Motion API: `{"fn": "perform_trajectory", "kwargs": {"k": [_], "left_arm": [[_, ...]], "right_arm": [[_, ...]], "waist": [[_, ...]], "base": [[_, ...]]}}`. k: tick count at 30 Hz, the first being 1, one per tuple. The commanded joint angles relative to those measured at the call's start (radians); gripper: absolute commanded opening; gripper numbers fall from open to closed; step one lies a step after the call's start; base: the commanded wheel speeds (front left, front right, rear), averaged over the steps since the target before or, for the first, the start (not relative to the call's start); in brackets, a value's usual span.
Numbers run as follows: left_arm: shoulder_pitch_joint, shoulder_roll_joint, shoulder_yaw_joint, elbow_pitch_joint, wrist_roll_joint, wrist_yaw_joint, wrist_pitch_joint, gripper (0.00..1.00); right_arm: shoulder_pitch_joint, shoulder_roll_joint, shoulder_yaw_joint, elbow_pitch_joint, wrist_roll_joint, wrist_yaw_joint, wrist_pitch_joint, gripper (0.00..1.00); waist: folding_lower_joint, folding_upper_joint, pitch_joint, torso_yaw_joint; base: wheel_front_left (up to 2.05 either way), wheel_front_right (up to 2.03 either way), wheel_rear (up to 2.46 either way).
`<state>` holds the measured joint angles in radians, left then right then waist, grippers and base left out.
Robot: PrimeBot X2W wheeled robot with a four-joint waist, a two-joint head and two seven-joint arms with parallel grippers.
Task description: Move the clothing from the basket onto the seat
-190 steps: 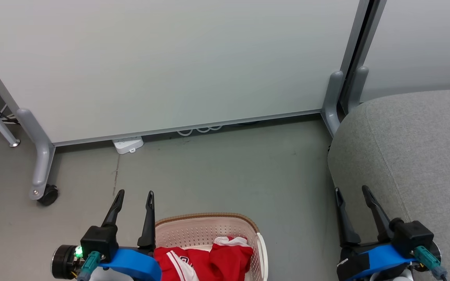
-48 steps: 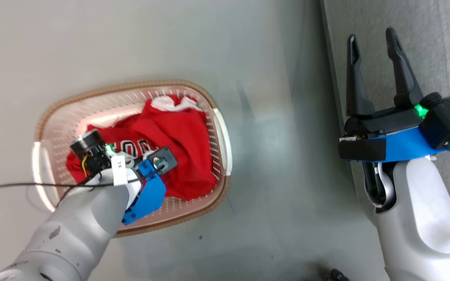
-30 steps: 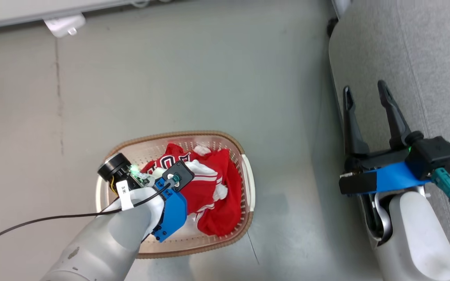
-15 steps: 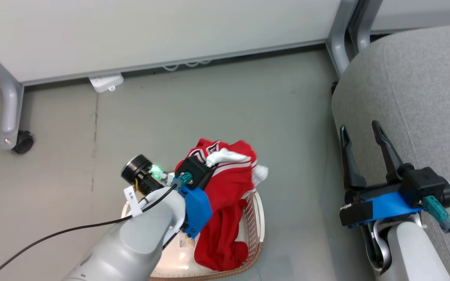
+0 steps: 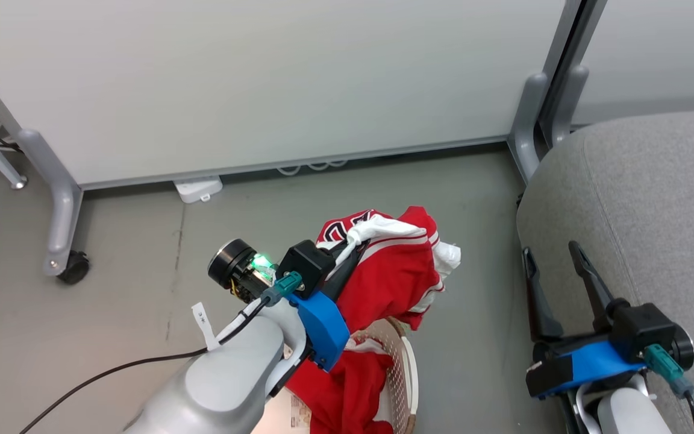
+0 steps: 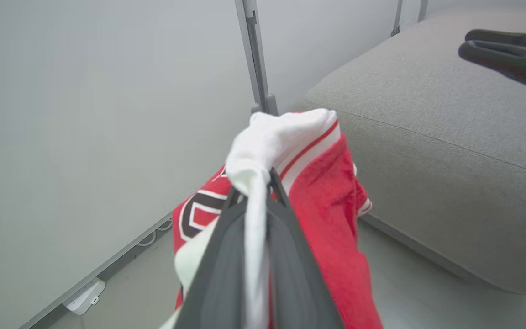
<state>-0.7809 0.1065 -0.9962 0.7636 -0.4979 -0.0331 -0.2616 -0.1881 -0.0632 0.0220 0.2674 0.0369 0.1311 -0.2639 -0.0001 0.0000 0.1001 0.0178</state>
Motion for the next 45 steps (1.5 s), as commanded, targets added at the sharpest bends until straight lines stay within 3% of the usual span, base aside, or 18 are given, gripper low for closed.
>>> {"fn": "perform_trajectory", "kwargs": {"k": [1,10,24,37,45], "left_arm": [[0.014,0.007,0.010,-0.015,-0.002,0.007,-0.005,0.00],[0.063,0.018,0.028,-0.124,-0.029,0.023,-0.003,0.00],[0.077,0.051,0.019,-0.252,-0.035,0.057,0.044,0.00],[0.077,0.063,0.006,-0.303,-0.036,0.073,0.060,0.00],[0.050,0.054,-0.006,-0.323,-0.029,0.070,0.062,0.00]], "right_arm": [[0.022,-0.004,0.001,0.001,0.006,-0.001,-0.001,1.00],[0.088,0.001,0.011,0.008,0.013,-0.001,-0.001,1.00],[0.093,-0.011,0.064,0.002,0.024,-0.001,-0.001,1.00],[-0.018,-0.064,0.255,0.042,0.036,-0.001,-0.001,1.00],[-0.138,-0.093,0.338,0.141,0.045,-0.001,-0.001,1.00]], "waist": [[0.0001,0.0000,-0.022,0.009],[0.0001,0.0000,-0.094,0.031],[0.0001,0.0000,-0.113,0.051],[0.0001,0.0000,-0.105,0.059],[0.0001,0.0000,-0.074,0.080]], "base": [[0.00,0.00,0.00],[0.00,0.00,0.00],[0.00,0.00,0.00],[0.00,0.00,0.00],[0.00,0.00,0.00]]}}
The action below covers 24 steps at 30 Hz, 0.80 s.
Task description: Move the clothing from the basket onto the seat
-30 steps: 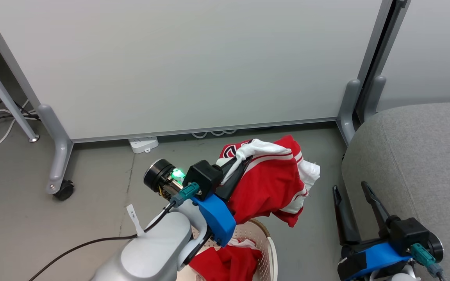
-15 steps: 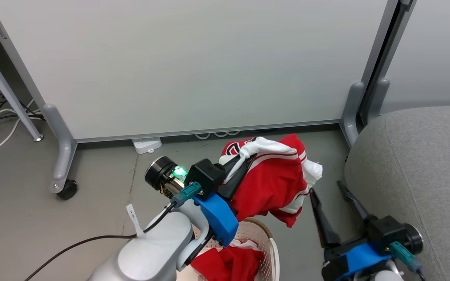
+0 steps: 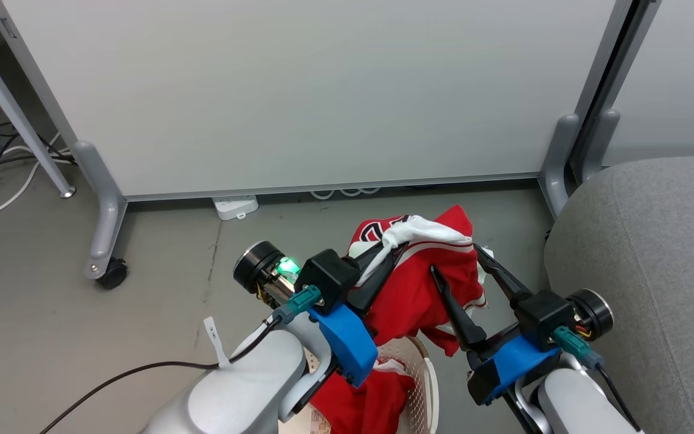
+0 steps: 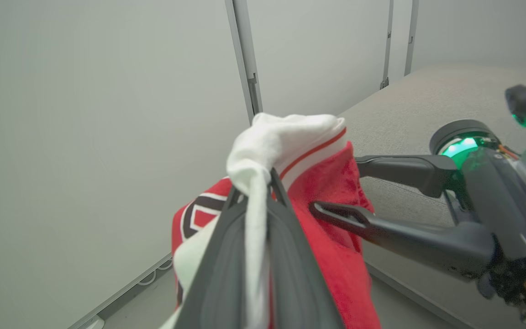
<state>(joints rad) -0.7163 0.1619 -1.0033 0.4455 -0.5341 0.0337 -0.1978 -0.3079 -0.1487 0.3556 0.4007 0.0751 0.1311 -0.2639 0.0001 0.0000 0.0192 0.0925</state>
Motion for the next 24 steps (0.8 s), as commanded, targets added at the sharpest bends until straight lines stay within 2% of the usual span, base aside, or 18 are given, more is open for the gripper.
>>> {"fn": "perform_trajectory", "kwargs": {"k": [1,12,13,14,15,24], "left_arm": [[-0.019,-0.003,0.000,-0.007,0.008,0.003,-0.002,0.00],[-0.061,-0.014,-0.007,-0.010,0.017,-0.004,-0.011,0.00],[-0.064,-0.015,-0.007,-0.008,0.017,-0.004,-0.010,0.00],[-0.065,-0.015,-0.007,-0.006,0.017,-0.004,-0.012,0.00],[-0.067,-0.016,-0.008,-0.004,0.017,-0.004,-0.012,0.00],[-0.083,-0.021,-0.009,0.016,0.012,-0.007,-0.024,0.00]], "right_arm": [[-0.032,-0.010,0.016,0.021,0.009,-0.001,-0.001,1.00],[-0.152,-0.045,0.156,0.109,0.108,-0.001,-0.001,1.00],[-0.159,-0.047,0.164,0.112,0.115,-0.001,-0.001,0.93],[-0.167,-0.048,0.171,0.112,0.120,-0.001,-0.001,0.42],[-0.171,-0.050,0.179,0.111,0.128,-0.001,-0.001,0.01],[-0.200,-0.065,0.213,0.113,0.166,-0.001,-0.001,0.00]], "waist": [[-0.0001,0.0000,0.013,0.009],[-0.0001,0.0000,0.078,0.026],[-0.0001,0.0000,0.082,0.027],[-0.0001,0.0000,0.086,0.026],[-0.0001,0.0000,0.090,0.026],[-0.0001,0.0000,0.106,0.027]], "base": [[0.00,0.00,0.00],[0.00,0.00,0.00],[0.00,0.00,0.00],[0.00,0.00,0.00],[0.00,0.00,0.00],[0.00,0.00,0.00]]}}
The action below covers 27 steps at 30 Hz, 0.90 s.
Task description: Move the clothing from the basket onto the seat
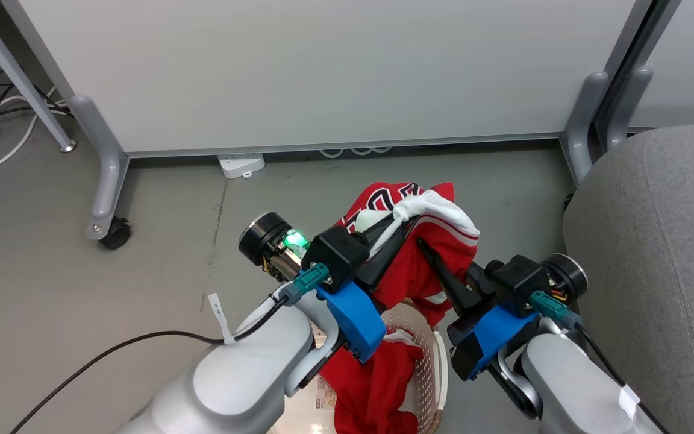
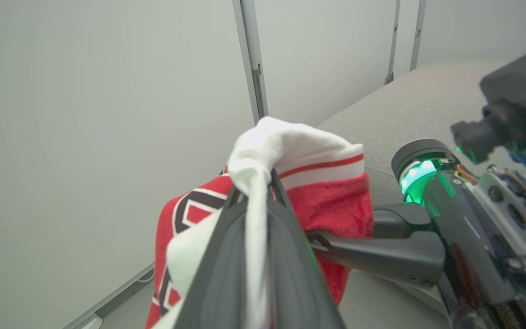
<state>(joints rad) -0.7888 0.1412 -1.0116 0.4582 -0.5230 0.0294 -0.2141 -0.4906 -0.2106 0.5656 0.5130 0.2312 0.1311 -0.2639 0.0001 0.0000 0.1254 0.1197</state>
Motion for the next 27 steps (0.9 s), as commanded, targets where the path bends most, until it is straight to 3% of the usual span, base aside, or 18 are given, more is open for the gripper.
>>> {"fn": "perform_trajectory", "kwargs": {"k": [1,13,14,15,27], "left_arm": [[-0.011,-0.001,0.000,0.005,0.000,-0.003,-0.009,0.00],[-0.015,-0.001,-0.004,0.021,-0.009,-0.001,-0.015,0.00],[-0.016,-0.002,-0.002,0.022,-0.010,0.002,-0.016,0.62],[-0.017,-0.003,-0.002,0.021,-0.009,0.004,-0.017,1.00],[-0.022,0.001,-0.003,0.019,-0.009,0.014,-0.027,1.00]], "right_arm": [[-0.019,-0.004,0.005,0.001,0.012,-0.001,-0.001,0.00],[-0.018,-0.006,0.009,-0.003,0.020,-0.001,-0.001,0.00],[-0.017,-0.007,0.008,-0.004,0.021,-0.001,-0.001,0.00],[-0.017,-0.007,0.007,-0.005,0.021,-0.001,-0.001,0.00],[-0.021,-0.012,-0.013,-0.014,0.021,-0.001,-0.001,0.00]], "waist": [[-0.0001,0.0000,0.000,0.000],[-0.0001,0.0000,-0.002,-0.005],[-0.0001,0.0000,-0.001,-0.005],[-0.0001,0.0000,-0.001,-0.005],[-0.0001,0.0000,0.011,-0.009]], "base": [[0.00,0.00,0.00],[0.00,0.00,0.00],[0.00,0.00,0.00],[0.00,0.00,0.00],[0.00,0.00,0.00]]}}
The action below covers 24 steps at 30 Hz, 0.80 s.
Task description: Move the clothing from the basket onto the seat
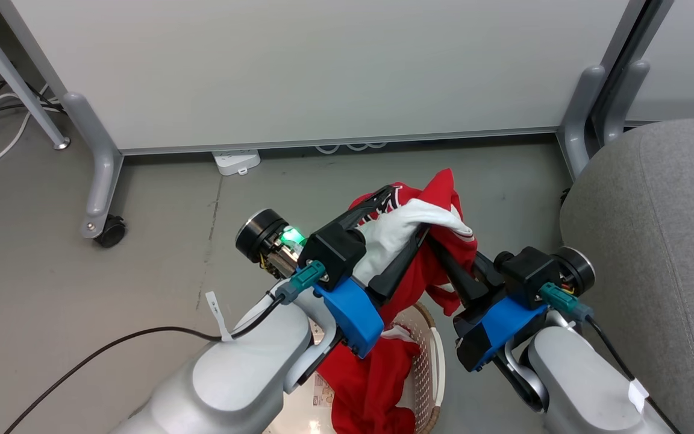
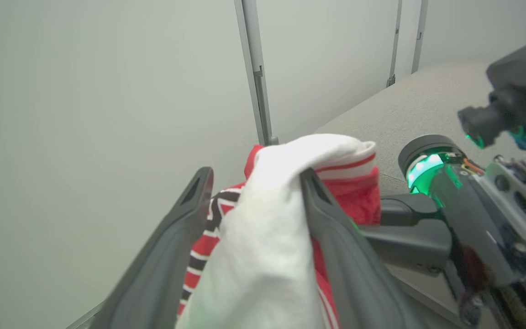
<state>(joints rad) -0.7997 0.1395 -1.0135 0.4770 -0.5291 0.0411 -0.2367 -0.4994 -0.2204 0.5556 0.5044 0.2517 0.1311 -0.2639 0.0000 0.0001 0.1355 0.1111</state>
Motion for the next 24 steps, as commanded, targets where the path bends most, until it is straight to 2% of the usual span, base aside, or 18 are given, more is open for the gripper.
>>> {"fn": "perform_trajectory", "kwargs": {"k": [1,12,24], "left_arm": [[-0.012,0.004,-0.001,0.000,-0.002,0.003,-0.005,1.00],[-0.017,0.013,-0.007,-0.005,-0.003,0.010,-0.002,1.00],[-0.034,0.016,-0.028,-0.006,0.006,0.004,0.004,1.00]], "right_arm": [[-0.013,-0.001,-0.008,-0.006,0.000,-0.001,-0.001,0.00],[-0.010,0.001,-0.102,-0.029,-0.017,-0.001,-0.001,0.00],[0.008,0.004,-0.310,-0.089,-0.051,-0.001,-0.001,0.00]], "waist": [[0.0000,-0.0001,0.003,-0.002],[0.0000,-0.0001,0.035,-0.072],[0.0000,-0.0001,0.104,-0.210]], "base": [[0.00,0.00,0.00],[0.00,0.00,0.00],[0.00,0.00,0.00]]}}
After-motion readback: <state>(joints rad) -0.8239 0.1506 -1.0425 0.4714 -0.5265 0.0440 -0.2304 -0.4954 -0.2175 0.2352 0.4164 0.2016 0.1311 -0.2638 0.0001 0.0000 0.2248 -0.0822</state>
